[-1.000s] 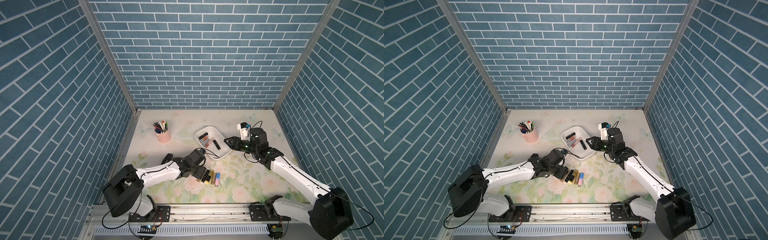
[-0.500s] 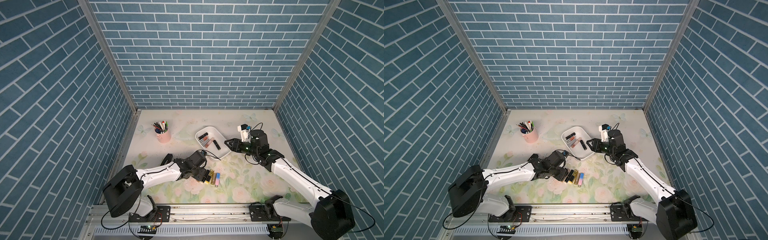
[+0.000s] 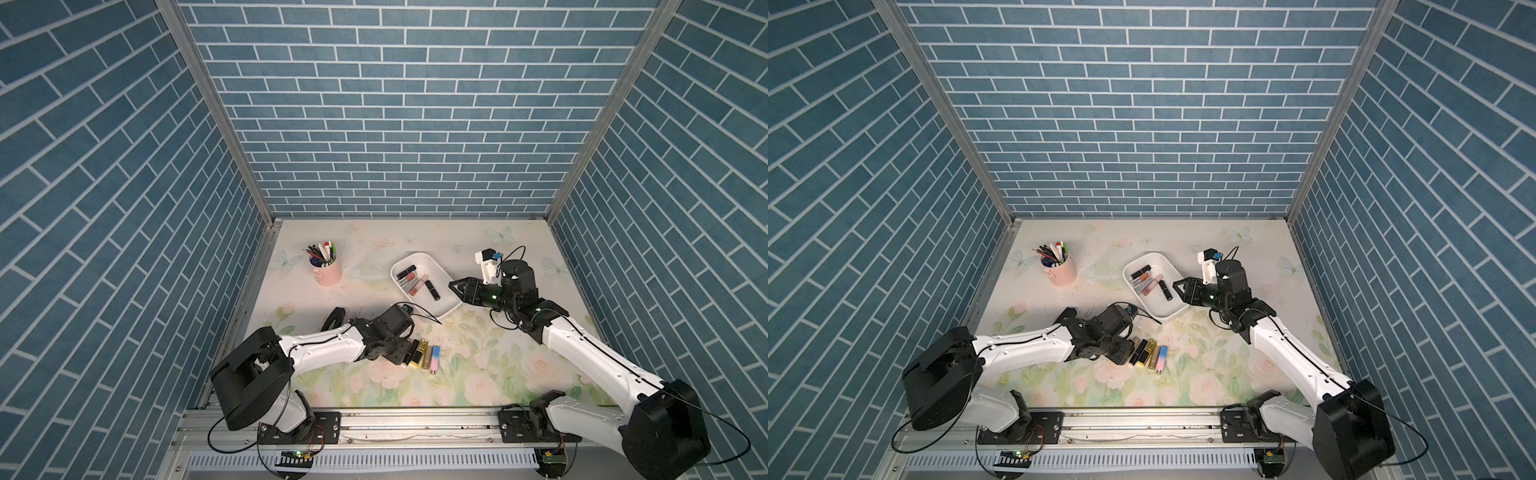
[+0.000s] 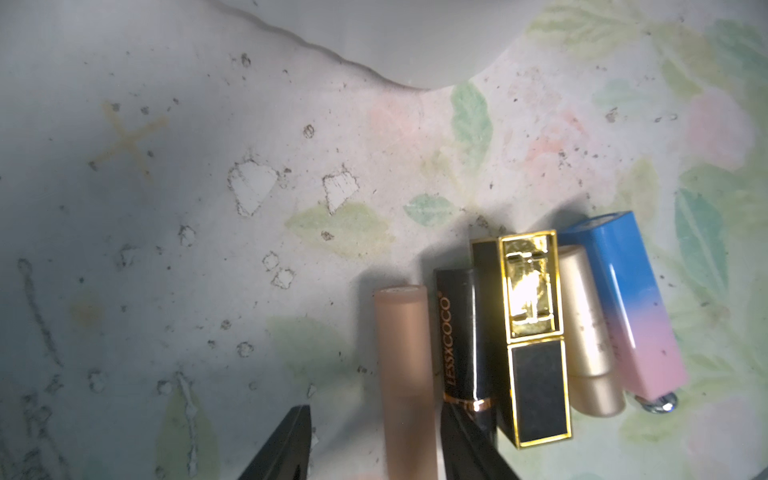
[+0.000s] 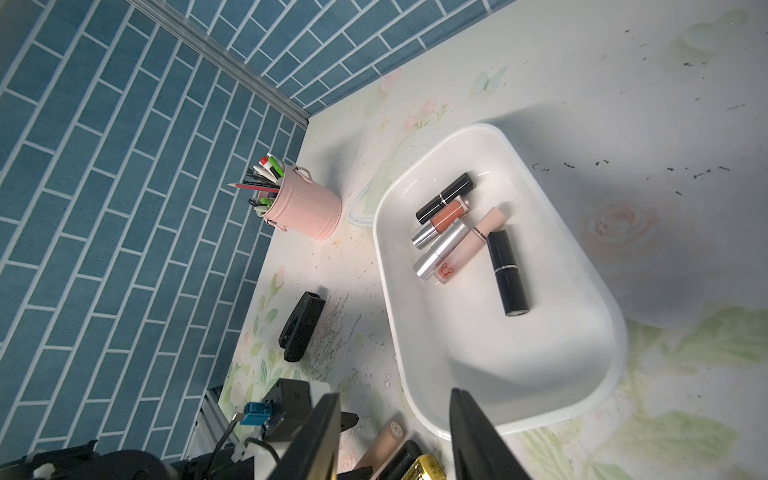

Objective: Put the lipstick into the storage box
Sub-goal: Pick up the lipstick at the center of the board.

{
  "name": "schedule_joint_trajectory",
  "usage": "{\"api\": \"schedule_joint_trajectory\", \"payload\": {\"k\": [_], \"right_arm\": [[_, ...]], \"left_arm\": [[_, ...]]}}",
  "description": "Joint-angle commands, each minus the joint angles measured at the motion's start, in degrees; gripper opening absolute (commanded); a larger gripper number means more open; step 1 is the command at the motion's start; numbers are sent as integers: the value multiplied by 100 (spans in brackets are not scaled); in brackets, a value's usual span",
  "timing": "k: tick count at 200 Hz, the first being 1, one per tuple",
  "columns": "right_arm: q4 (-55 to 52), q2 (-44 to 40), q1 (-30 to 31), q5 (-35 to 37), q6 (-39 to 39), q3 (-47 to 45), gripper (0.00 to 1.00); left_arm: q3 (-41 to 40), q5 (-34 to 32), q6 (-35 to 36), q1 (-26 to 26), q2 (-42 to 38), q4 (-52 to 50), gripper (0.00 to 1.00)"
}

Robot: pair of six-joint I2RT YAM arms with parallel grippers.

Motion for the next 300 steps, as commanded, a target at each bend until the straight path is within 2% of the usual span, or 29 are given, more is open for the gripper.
{"api": "schedule_joint_trajectory", "payload": {"k": [1, 117, 152, 180, 228, 250, 265, 300], "right_arm": [[107, -98, 24, -42, -85, -80, 47], [329, -62, 29, -130, 60, -205, 47], [364, -39, 24, -121, 77, -213, 47], [422, -13, 24, -147, 95, -222, 48], [745, 120, 29, -512, 223, -161, 50], [961, 200, 23, -824, 236, -110, 58], [969, 252, 24, -995, 245, -39, 64], [1206, 476, 27, -1716, 341, 53, 66]], "left_arm": [[-58, -6, 27, -47, 79, -127, 54], [-49, -109, 15, -42, 512, -185, 44], [-58, -69, 17, -29, 656, -167, 34], [-75, -47, 9, -16, 679, -149, 20], [-93, 169, 17, 338, 21, -113, 17], [3, 399, 79, 619, -436, -149, 17], [127, 636, 112, 846, -765, -149, 17], [465, 1396, 172, 1064, -1467, 128, 17]]}}
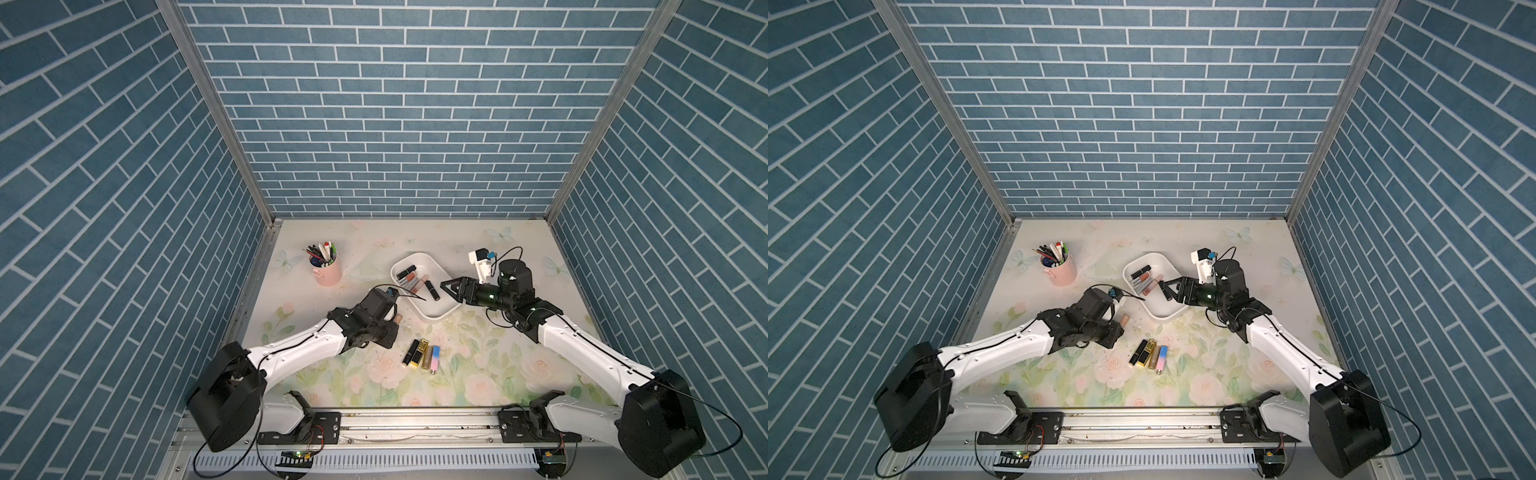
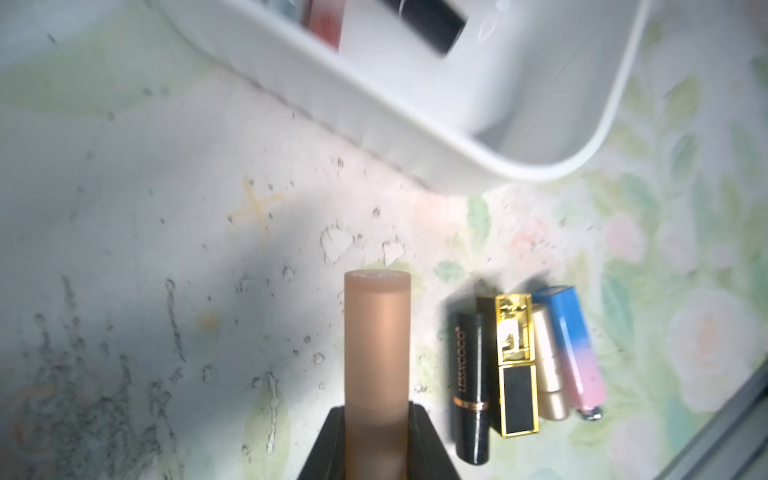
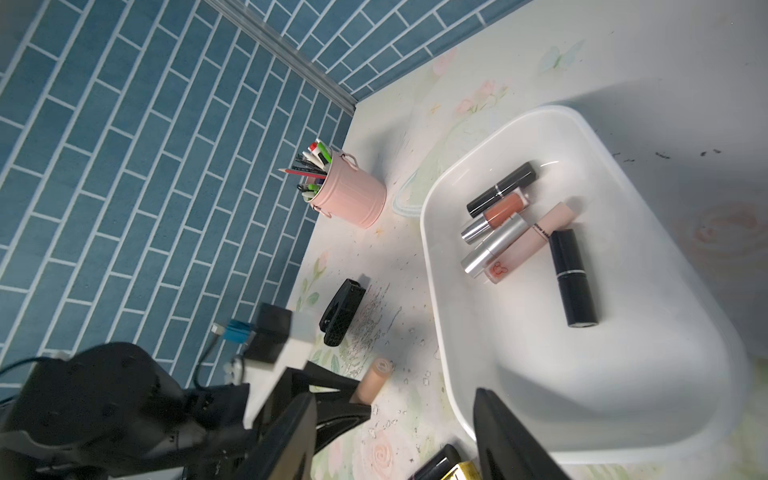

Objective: Put the lipstick into the storage box
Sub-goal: Pick up the lipstick at the center of the board.

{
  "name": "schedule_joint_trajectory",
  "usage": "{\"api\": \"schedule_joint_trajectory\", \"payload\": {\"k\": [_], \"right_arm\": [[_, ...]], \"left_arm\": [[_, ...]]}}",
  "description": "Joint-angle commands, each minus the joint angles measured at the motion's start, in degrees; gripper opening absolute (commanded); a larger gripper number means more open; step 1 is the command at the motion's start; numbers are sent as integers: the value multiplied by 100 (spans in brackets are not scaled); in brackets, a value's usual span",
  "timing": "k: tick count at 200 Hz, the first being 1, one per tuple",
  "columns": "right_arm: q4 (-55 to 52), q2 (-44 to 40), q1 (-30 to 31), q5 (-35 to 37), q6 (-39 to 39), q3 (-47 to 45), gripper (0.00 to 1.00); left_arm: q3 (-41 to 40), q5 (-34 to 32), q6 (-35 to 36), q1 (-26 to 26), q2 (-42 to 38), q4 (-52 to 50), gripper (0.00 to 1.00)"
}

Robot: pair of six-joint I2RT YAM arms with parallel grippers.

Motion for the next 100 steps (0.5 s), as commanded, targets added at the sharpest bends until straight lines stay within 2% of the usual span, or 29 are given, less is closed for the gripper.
{"api": "schedule_joint_trajectory", "payload": {"k": [1, 22, 49, 100], "right_arm": [[441, 151, 21, -772, 114, 161, 67], [1014, 127, 57, -1165, 322, 31, 68], [1147, 74, 238, -1370, 261, 166, 68], [1156, 110, 602, -1370, 141, 379, 67]], "left_arm": [[310, 721, 99, 90, -389, 259, 17], [421, 1335, -82, 115, -662, 699, 19], [501, 1890, -346, 116, -788, 1162, 19], [642, 2169, -560, 115, -747, 1483, 19]]}}
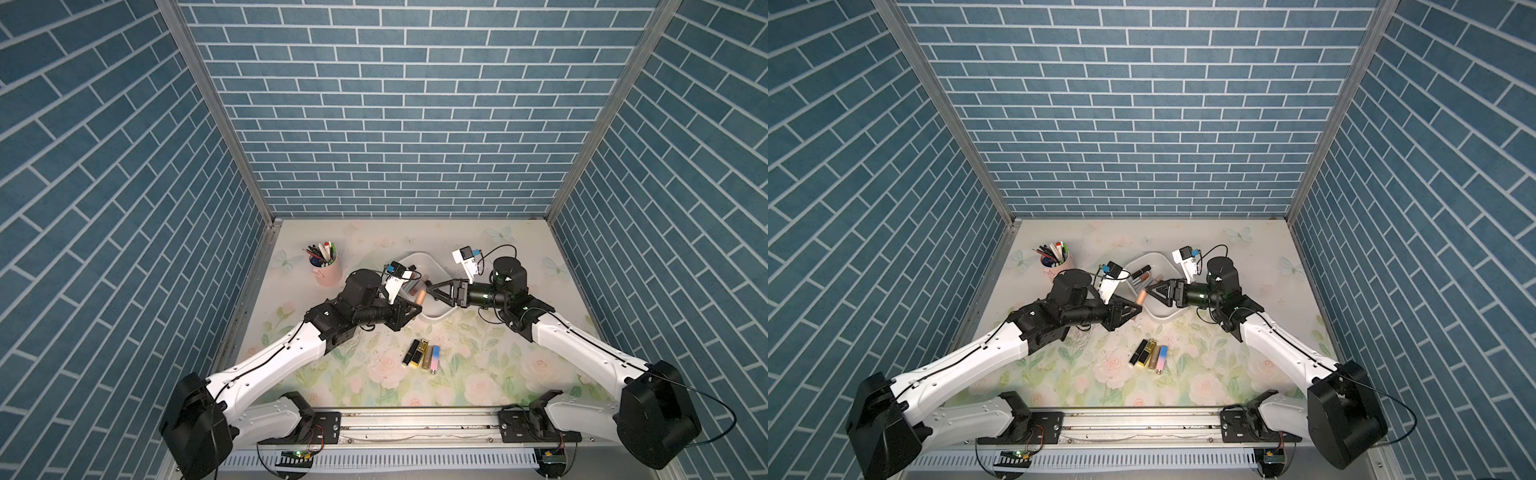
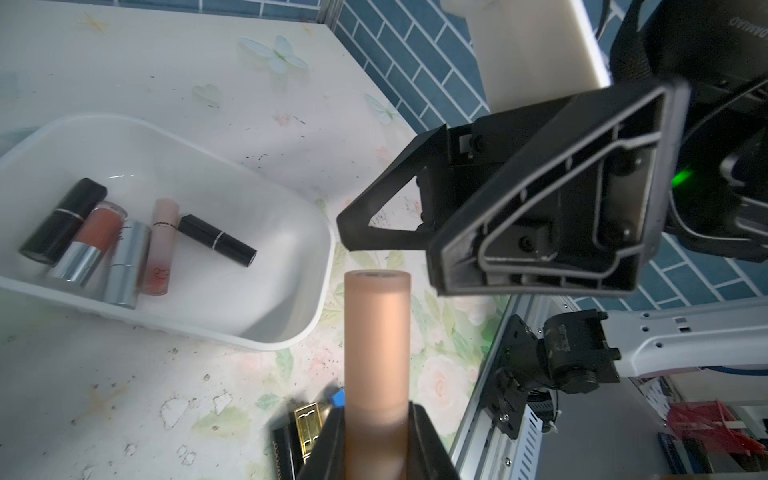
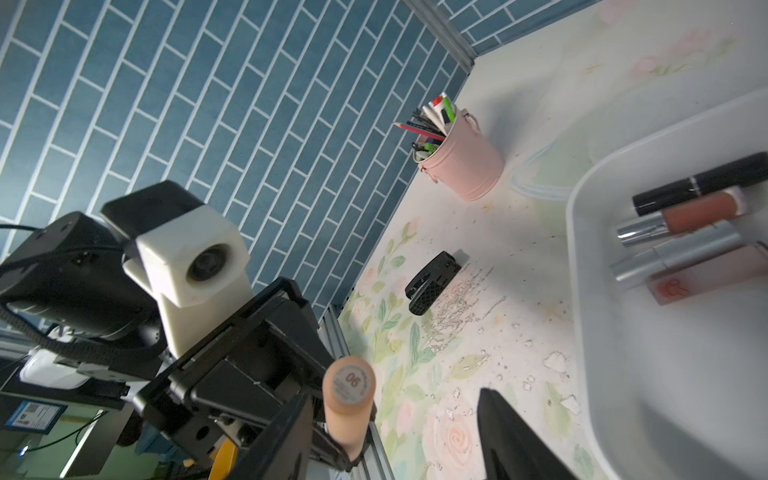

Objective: Put the lipstick into the storage box
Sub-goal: Pick up the lipstick at the center of the board, then place the lipstick in the storage box.

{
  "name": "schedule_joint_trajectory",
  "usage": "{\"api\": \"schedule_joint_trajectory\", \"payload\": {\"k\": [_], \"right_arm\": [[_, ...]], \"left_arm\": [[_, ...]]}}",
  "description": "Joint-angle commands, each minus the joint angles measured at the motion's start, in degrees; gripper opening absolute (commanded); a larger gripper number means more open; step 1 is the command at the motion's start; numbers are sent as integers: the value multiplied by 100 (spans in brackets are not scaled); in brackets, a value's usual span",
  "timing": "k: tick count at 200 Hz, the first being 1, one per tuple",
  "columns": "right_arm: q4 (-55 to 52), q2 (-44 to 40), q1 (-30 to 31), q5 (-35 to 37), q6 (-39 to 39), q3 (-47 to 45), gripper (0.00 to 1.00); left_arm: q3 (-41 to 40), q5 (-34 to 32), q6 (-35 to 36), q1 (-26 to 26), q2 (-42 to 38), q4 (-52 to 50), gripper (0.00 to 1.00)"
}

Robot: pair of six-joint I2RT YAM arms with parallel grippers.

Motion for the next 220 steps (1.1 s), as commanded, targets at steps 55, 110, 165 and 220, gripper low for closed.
{"api": "schedule_joint_trajectory", "payload": {"k": [55, 110, 165, 220], "right_arm": [[346, 115, 369, -97, -17, 298, 62], [646, 307, 541, -88, 178, 292, 32], [614, 267, 551, 130, 247, 289, 10], [-560, 352, 321, 1241, 122, 546, 10]], "left_arm": [[169, 292, -143, 26, -33, 268, 19], [143, 231, -112, 23, -62, 224, 19], [100, -118, -39, 42, -94, 81, 52], [-86, -645, -10, 419, -680, -140, 96]]}}
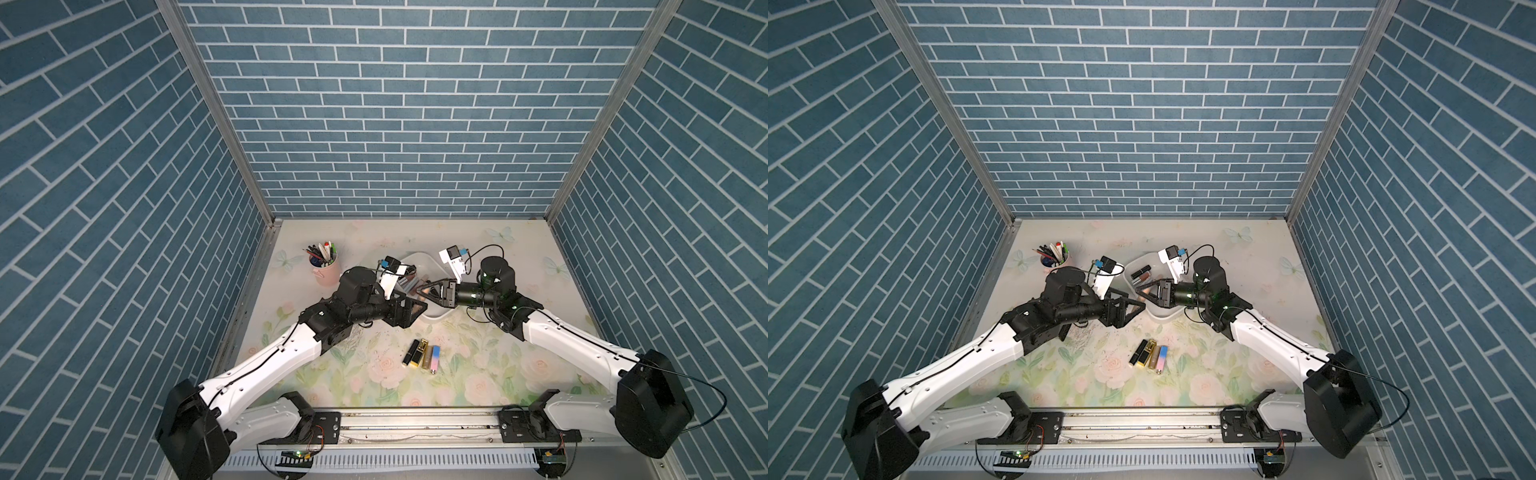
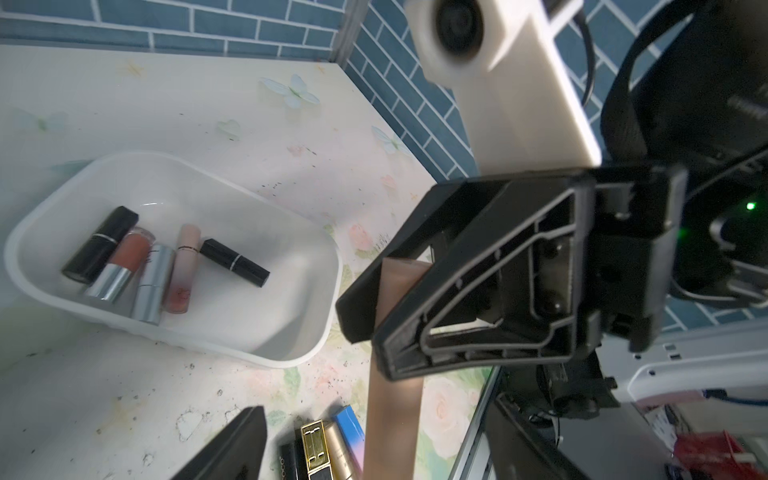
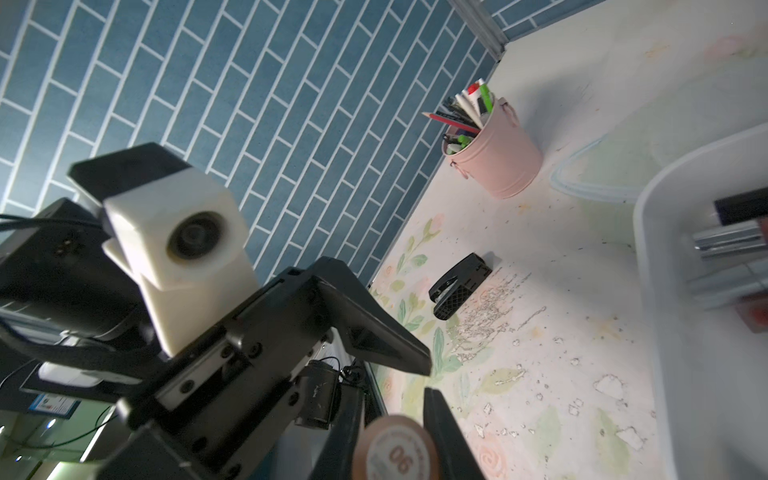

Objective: Put the lipstick into the storage box
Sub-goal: Place the lipstick in the storage box.

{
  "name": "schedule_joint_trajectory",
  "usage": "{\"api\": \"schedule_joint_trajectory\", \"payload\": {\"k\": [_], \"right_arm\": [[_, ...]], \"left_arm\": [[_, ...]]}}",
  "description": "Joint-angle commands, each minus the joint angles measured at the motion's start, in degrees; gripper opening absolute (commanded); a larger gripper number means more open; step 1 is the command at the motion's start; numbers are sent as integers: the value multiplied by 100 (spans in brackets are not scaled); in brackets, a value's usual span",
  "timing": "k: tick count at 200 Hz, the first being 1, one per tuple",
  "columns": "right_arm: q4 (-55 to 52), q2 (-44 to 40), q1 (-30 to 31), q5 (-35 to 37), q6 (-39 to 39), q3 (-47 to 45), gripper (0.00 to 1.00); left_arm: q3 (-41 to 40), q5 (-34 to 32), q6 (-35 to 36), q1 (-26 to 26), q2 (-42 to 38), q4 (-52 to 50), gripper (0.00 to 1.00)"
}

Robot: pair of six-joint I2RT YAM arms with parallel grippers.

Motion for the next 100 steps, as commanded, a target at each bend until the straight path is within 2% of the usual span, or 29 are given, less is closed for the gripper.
{"api": "schedule_joint_trajectory", "payload": {"k": [1, 18, 48, 100], "right_arm": [[-658, 56, -170, 734, -157, 254, 10], [-1105, 197, -350, 1265, -186, 268, 10], [-1223, 710, -553, 1659, -296, 277, 10], [-1107, 1760, -555, 2005, -498, 560, 9]], "left_arm": [[-129, -292, 55, 223, -360, -116, 96], [-253, -522, 61, 358, -639, -245, 100], [-450, -1097, 86, 480, -1124, -536, 100], [-647, -1254, 108, 575, -1462, -817, 99]]}}
